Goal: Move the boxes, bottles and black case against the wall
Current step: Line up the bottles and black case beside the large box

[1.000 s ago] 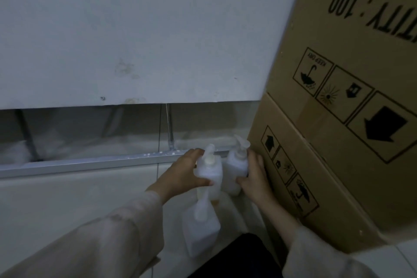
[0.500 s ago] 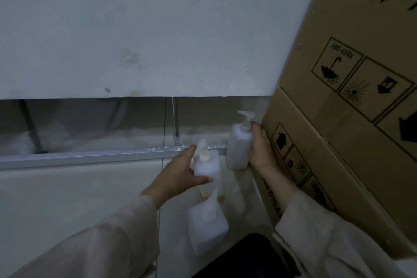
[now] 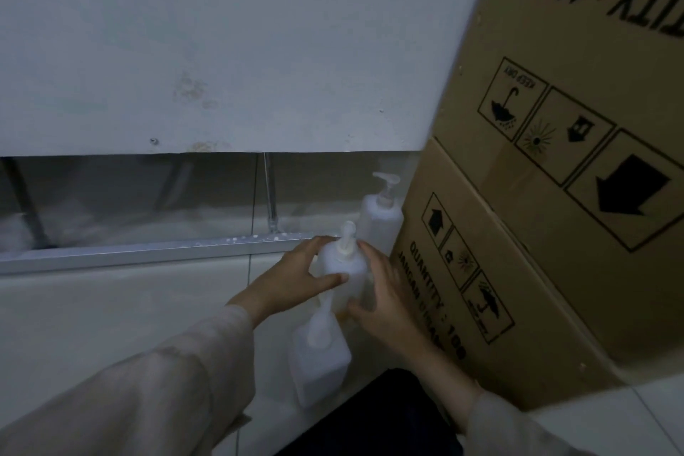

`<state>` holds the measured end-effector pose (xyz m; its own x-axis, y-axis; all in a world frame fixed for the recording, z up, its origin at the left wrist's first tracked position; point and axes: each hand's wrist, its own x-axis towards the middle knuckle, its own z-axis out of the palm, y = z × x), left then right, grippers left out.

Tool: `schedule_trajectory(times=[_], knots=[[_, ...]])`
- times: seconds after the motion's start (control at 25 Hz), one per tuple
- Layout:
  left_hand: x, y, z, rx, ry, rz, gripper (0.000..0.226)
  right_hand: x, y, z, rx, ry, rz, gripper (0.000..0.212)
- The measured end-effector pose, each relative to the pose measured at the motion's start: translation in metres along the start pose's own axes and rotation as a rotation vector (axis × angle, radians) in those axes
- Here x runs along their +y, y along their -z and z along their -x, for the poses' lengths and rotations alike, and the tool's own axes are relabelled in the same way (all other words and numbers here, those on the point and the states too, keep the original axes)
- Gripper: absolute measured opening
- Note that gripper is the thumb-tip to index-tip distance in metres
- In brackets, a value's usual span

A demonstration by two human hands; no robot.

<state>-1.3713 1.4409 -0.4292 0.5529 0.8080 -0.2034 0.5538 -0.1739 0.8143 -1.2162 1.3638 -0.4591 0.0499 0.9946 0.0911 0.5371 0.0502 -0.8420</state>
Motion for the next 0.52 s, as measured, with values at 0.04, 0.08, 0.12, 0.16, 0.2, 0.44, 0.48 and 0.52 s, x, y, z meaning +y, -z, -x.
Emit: schedule_trajectory(times=[0.04, 0.08, 0.12, 0.16, 0.2, 0.44, 0.48, 0.52], knots=[[0.0, 0.002, 0.002, -0.026, 0.019, 0.04, 0.062, 0.0, -0.002, -0.003, -0.026, -0.018, 0.002, 0.078], [0.0, 0.004, 0.005, -0.048, 0.046, 0.075, 0.062, -0.001, -0.004, -0.007, -0.038, -0.041, 0.002, 0.082], [0.001, 0.006, 0.008, -0.061, 0.066, 0.101, 0.062, -0.002, -0.007, -0.01, -0.033, -0.065, 0.004, 0.083], [0.002, 0.008, 0.013, -0.066, 0.075, 0.121, 0.062, -0.005, -0.01, -0.014, -0.005, -0.081, 0.014, 0.08], [0.004, 0.01, 0.019, -0.067, 0.07, 0.144, 0.059, -0.007, -0.012, -0.017, 0.037, -0.095, 0.027, 0.076], [-0.001, 0.023, 0.057, -0.204, -0.01, 0.108, 0.066, -0.001, -0.001, -0.03, 0.327, -0.218, 0.017, 0.071], [-0.002, 0.025, 0.061, -0.228, -0.018, 0.104, 0.067, 0.001, 0.003, -0.032, 0.376, -0.242, 0.006, 0.071], [-0.002, 0.026, 0.065, -0.252, -0.029, 0.093, 0.07, 0.003, 0.007, -0.034, 0.424, -0.259, 0.007, 0.07]])
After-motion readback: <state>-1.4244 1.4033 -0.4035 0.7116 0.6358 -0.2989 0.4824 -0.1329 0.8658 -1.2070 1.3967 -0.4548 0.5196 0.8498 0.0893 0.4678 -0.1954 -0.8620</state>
